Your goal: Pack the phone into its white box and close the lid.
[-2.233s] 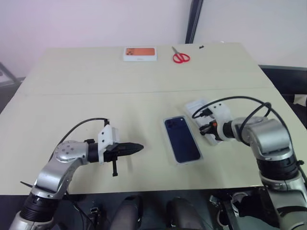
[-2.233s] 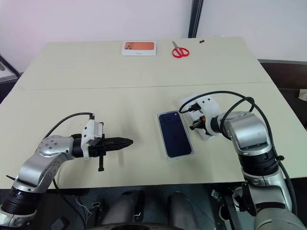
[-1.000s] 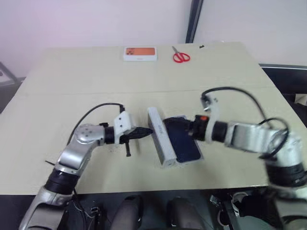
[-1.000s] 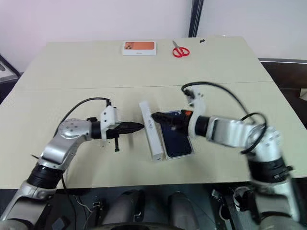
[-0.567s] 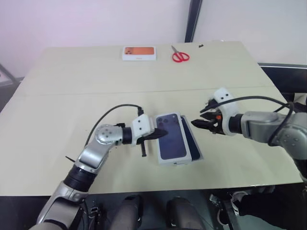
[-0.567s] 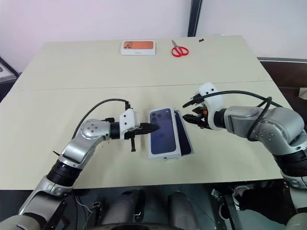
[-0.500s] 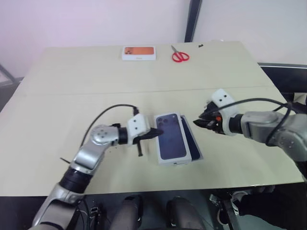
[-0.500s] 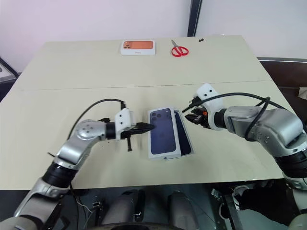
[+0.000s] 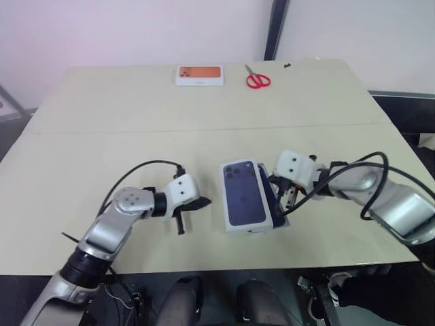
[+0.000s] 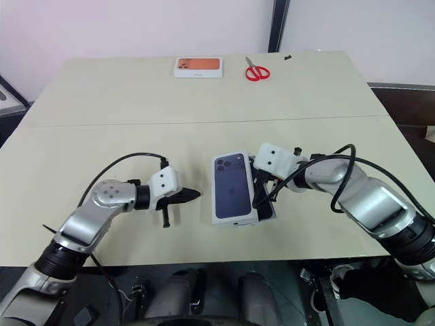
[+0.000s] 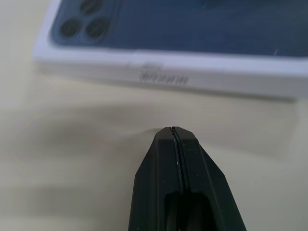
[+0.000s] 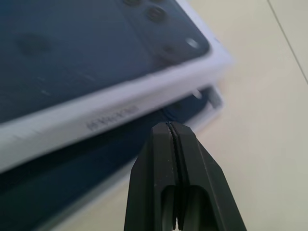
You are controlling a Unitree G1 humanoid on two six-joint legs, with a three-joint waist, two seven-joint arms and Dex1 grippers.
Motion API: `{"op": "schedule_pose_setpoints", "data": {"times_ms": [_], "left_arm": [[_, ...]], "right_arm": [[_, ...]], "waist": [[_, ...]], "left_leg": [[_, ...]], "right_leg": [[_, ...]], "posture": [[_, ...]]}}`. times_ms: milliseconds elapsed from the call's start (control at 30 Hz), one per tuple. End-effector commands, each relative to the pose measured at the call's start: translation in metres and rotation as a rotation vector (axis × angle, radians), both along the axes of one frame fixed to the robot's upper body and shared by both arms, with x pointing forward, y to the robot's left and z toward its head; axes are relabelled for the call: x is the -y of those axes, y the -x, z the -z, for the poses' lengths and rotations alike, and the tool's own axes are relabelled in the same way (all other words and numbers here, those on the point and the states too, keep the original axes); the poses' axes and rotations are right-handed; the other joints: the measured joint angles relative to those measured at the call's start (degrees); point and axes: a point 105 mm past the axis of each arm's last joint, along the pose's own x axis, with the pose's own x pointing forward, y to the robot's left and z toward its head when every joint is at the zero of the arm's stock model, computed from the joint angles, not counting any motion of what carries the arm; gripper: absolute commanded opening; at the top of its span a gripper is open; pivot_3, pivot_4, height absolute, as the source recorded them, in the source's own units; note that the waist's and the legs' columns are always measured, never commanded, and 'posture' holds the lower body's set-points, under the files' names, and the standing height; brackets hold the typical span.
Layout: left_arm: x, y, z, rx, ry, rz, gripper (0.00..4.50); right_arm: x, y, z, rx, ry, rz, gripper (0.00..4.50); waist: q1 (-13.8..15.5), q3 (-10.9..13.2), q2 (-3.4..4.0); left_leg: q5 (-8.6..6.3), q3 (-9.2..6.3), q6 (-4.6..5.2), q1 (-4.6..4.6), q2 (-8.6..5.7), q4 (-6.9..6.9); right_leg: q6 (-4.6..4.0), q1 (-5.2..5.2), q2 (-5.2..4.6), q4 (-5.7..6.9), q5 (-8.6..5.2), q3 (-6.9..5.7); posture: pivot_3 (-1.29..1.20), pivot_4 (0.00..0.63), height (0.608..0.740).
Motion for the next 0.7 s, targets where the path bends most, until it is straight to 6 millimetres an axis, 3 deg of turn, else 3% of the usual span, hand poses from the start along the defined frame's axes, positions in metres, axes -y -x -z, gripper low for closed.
{"op": "schedule_pose_setpoints", "data": {"times_ms": [33,300,700], "left_arm": [[0.017,0.001,-0.011,0.026,0.040,0.038,0.00],[0.040,0.010,-0.013,0.029,0.074,0.112,0.00],[0.051,0.009,-0.025,0.053,0.127,0.142,0.00]], "right_arm": [[-0.009,0.004,-0.004,0.043,0.025,-0.046,0.05],[-0.009,0.010,-0.006,0.043,0.024,-0.052,0.05],[0.007,0.020,-0.001,0.016,0.068,-0.033,0.05]], "waist": [[-0.06,0.00,0.00],[0.03,0.00,0.00],[0.02,0.00,0.00]], "left_leg": [[0.00,0.00,0.00,0.00,0.00,0.00],[0.00,0.00,-0.01,0.01,0.00,0.03],[0.01,0.00,-0.01,0.03,0.00,0.07]], "right_leg": [[0.00,0.00,0.00,0.00,0.00,0.00],[0.00,0.03,0.01,0.01,0.00,0.00],[0.01,0.06,0.01,0.03,0.00,-0.01]], "posture": [[0.00,0.150,0.740],[0.00,0.150,0.740],[0.00,0.150,0.740]]}}
